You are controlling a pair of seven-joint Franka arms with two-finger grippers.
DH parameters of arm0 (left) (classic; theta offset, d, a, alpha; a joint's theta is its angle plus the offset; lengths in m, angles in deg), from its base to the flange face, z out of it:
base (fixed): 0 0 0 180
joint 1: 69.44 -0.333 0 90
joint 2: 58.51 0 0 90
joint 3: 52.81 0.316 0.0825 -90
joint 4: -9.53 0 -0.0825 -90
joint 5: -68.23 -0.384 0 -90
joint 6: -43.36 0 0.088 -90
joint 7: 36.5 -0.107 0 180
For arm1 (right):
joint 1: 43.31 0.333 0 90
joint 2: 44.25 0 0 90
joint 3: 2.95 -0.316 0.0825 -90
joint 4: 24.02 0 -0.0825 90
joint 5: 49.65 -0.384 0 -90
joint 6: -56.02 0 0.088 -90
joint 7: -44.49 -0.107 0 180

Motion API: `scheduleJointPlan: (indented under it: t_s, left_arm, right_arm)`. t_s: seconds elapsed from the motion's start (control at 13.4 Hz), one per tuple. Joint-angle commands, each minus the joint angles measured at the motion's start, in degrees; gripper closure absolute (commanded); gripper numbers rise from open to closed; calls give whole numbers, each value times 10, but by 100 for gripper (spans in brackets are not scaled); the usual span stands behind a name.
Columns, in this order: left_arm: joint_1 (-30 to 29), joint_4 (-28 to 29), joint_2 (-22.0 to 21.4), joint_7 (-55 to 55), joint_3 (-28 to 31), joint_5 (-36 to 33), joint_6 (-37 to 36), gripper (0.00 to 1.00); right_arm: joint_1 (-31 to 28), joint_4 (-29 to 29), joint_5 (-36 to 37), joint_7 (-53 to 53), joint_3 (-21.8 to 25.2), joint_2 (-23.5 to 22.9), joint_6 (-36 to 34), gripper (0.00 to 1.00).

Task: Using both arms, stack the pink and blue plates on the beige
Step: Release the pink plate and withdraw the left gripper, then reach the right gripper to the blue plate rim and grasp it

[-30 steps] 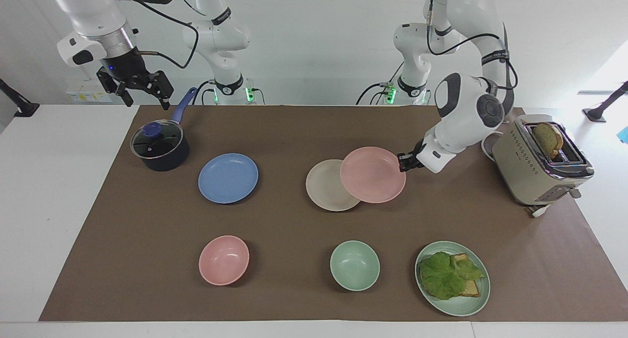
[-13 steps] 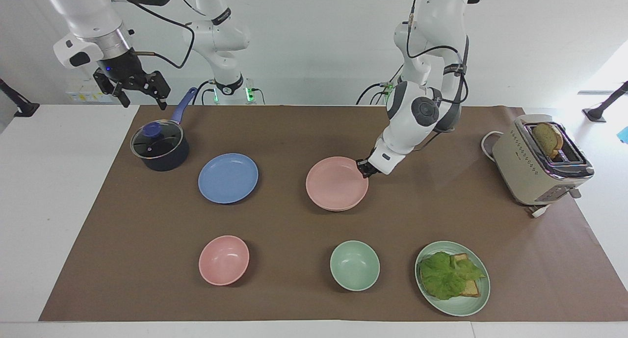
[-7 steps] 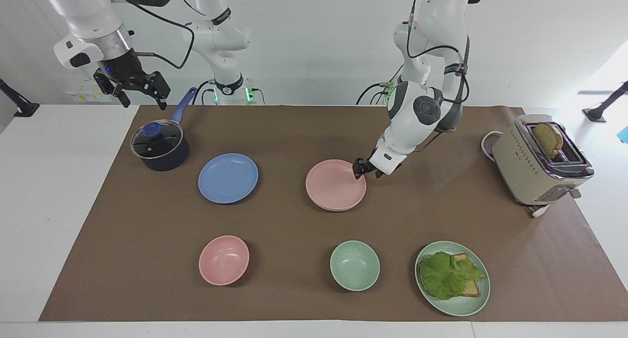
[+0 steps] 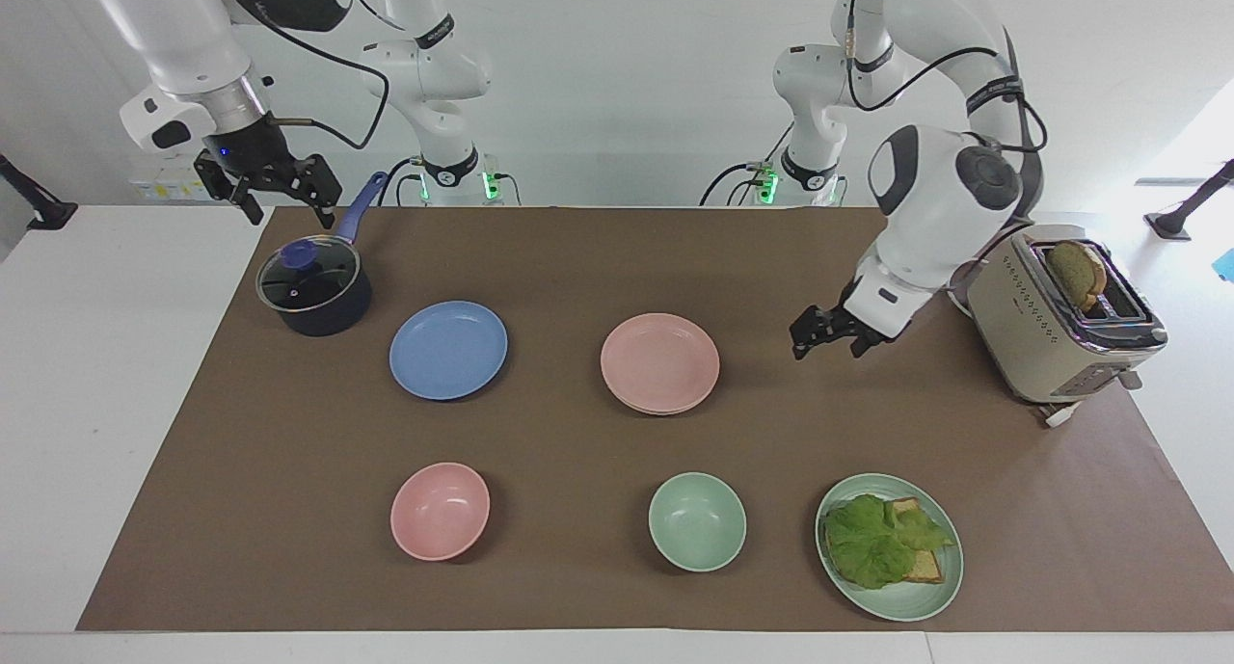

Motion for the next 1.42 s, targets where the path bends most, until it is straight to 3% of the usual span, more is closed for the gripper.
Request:
scheduleJointPlan:
  t_s: [0.0,0.37,0.67,0.9,1.2,1.27,1.35]
  left_arm:
    - [-36,-53,2,-44,-6,-39,-71,0]
    - [-55,-58,-41,-77,-7,-80,-102,0]
    - [-58,-60,-108,-83,-5,-80,-155,0]
    - [-61,-59,-151,-102,-3,-81,-194,0]
    - [-61,-58,-155,-98,-1,-77,-192,0]
    - [-61,-58,-155,-99,-1,-76,-190,0]
    - [-61,-59,-155,-99,-2,-76,-184,0]
  right_arm:
    - [-1,-51,-8,31,0,-12,56,0]
    - [3,-144,-20,62,-2,-72,190,0]
    - [12,-245,-42,106,-2,-93,314,0]
    - [12,-274,-55,119,-2,-109,338,0]
    - [5,-284,-59,138,-2,-127,343,0]
    - [5,-284,-59,138,-2,-130,343,14]
    - [5,-284,-59,137,-2,-131,343,34]
